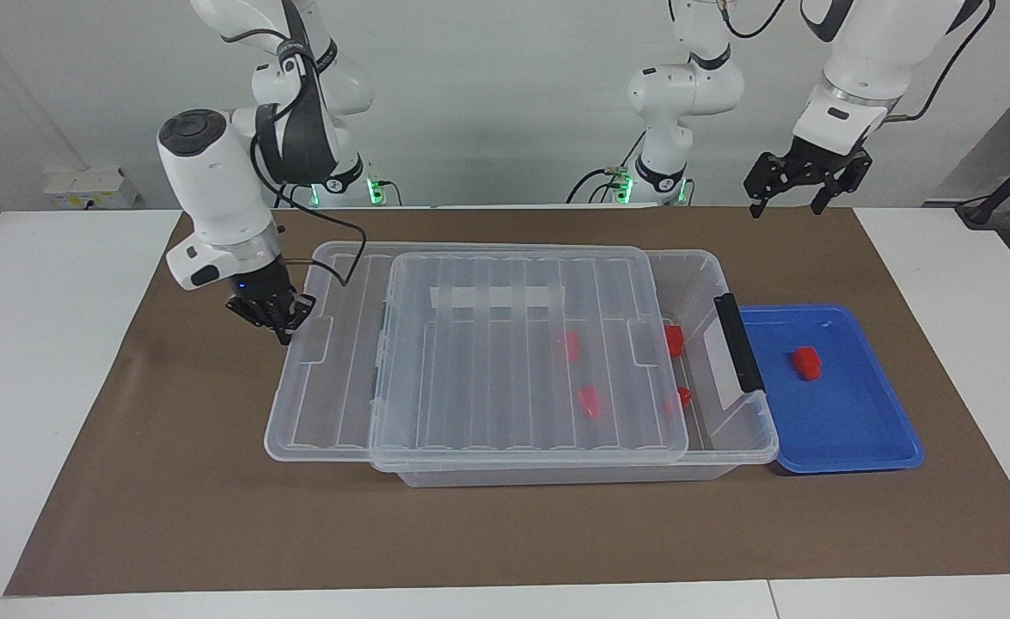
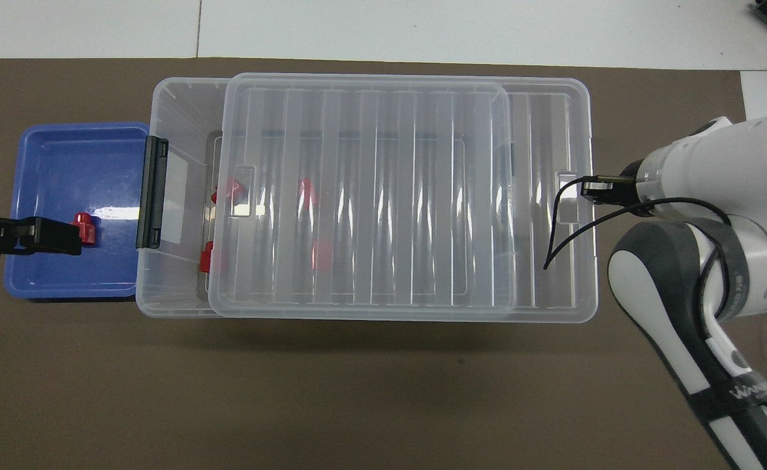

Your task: Place red block in blue tray from box

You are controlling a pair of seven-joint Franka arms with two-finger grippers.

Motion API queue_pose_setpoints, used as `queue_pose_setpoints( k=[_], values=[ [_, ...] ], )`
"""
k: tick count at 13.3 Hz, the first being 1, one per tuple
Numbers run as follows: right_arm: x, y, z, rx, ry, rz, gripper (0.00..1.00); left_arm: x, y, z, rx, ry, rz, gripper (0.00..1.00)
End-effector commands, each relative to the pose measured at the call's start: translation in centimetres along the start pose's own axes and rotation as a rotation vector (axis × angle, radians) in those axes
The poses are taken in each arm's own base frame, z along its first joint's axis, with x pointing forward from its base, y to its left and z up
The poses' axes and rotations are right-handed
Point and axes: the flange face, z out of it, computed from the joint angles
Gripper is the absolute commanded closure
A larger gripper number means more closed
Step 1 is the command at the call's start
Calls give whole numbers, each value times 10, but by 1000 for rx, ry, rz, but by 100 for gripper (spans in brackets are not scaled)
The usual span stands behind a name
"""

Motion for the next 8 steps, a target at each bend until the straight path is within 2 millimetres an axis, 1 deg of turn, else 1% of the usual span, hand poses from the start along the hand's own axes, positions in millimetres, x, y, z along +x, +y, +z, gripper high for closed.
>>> queue_pose_setpoints(
  k=[1,4,6,8],
  values=[
    [-12,-29,-1,15,2,21,100,3,-4,5,-9,-11,4,0],
    [-21,-54,-1,21,-1,26,100,6,-5,7,-9,-8,7,0],
    [-26,-68,0,25,-2,22,100,9,-6,13,-8,-20,15,0],
    [-30,-77,-1,27,-3,14,100,17,-6,14,-11,-22,13,0]
  ],
)
